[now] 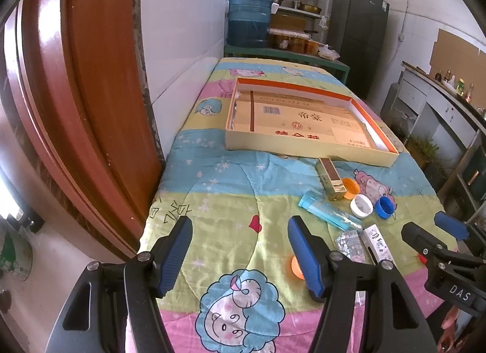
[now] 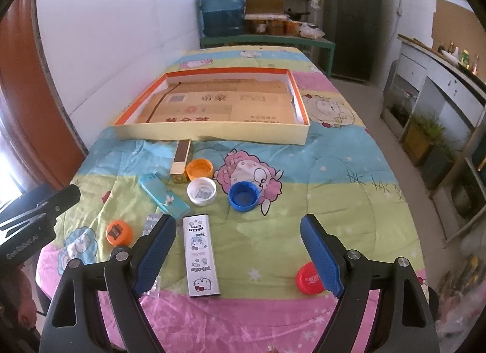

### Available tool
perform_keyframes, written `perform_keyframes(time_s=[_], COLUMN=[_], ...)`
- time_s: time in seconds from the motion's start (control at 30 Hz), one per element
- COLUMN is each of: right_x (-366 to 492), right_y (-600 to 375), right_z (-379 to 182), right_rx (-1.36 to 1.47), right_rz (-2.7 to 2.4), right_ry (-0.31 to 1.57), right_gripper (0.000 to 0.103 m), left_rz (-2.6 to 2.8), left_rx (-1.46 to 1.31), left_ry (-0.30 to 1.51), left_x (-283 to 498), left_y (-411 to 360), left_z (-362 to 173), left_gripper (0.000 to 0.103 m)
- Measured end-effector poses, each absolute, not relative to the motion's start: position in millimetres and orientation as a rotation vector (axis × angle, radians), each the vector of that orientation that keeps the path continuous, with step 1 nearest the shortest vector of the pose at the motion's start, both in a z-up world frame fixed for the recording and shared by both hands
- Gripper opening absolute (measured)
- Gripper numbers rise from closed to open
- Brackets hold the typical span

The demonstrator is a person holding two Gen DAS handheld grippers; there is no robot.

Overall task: Organize rigid objects
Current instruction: 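Move left tool toward the orange cap while right tool approaches the white Hello Kitty box, then close left gripper on the orange cap while right gripper closes on the white box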

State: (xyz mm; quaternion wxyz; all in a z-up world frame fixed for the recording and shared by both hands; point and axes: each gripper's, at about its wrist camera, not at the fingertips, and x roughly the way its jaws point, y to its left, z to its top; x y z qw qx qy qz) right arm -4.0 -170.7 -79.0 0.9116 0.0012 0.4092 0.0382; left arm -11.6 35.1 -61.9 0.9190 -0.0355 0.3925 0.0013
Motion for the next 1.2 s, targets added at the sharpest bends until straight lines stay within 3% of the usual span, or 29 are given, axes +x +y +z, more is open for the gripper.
perform_keyframes(time_s=[0.8, 1.07, 1.2], right_x=[-6, -3, -1], right_y=[-159, -151, -144], right_z=[-111, -125, -126], right_rx=[-0.050, -0.069, -0.102], right_rz=[0.147, 0.174, 0.177], right_ry=[0.879, 0.930, 0.920], right_gripper=[0.085, 0.067, 0.065], left_rz=[-0.187, -0.180, -0.190], left_rx=[-0.015, 0.002, -0.022], left_ry=[0.892, 0.914, 0.868], left_x=[-6, 0, -4], left_y=[-4, -8, -4], left_z=[-93, -106, -110], left_gripper=[0.062, 0.062, 0.062])
